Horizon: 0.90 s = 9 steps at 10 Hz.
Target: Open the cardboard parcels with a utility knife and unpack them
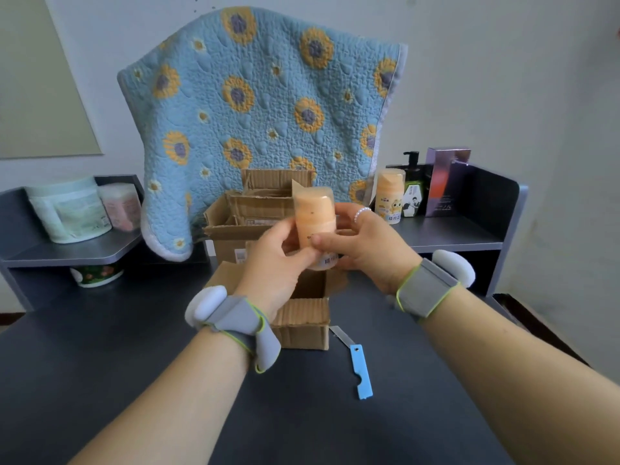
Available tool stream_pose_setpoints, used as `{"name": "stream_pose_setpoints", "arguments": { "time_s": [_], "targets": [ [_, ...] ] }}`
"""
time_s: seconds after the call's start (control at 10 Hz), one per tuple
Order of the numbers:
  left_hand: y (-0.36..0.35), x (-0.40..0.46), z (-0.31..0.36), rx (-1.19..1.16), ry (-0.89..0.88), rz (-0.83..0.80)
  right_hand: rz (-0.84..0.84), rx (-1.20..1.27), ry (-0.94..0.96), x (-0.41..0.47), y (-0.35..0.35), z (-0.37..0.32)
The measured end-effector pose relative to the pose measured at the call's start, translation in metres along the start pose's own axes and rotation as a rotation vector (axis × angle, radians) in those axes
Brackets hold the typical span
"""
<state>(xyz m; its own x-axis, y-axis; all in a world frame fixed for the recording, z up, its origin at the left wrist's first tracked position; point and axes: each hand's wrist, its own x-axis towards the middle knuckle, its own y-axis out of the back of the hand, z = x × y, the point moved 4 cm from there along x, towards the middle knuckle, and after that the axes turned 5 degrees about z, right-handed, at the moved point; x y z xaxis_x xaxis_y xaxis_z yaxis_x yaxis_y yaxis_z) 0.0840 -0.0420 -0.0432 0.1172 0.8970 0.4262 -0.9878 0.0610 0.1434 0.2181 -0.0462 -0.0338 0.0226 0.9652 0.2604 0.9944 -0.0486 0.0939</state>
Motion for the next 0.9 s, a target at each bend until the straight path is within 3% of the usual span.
{"name": "stream_pose_setpoints", "arguments": {
  "time_s": [0.1,0.3,0.4,0.5,0.8,0.9],
  "targets": [
    [-0.017,0.004,0.005,-0.031,-0.016,-0.067,0.129,-0.112,0.050,-0.001,0.015,-0.001],
    [-0.040,0.020,0.006,0.275,-0.068,-0.079,0.592,-0.236,0.198,0.003,0.067,0.001],
    [-0.040,0.026,0.002,0.369,-0.108,-0.036,0.765,-0.361,0.092,0.013,0.102,0.014],
    [-0.033,0.029,-0.004,0.476,-0.128,0.004,0.816,-0.474,-0.044,0.023,0.123,0.031],
    [-0.014,0.032,-0.019,0.491,-0.030,-0.014,0.807,-0.647,-0.081,0.053,0.132,0.038],
    [-0.009,0.030,-0.022,0.522,0.022,-0.015,0.896,-0.577,-0.081,0.045,0.128,0.036]
  ]
}}
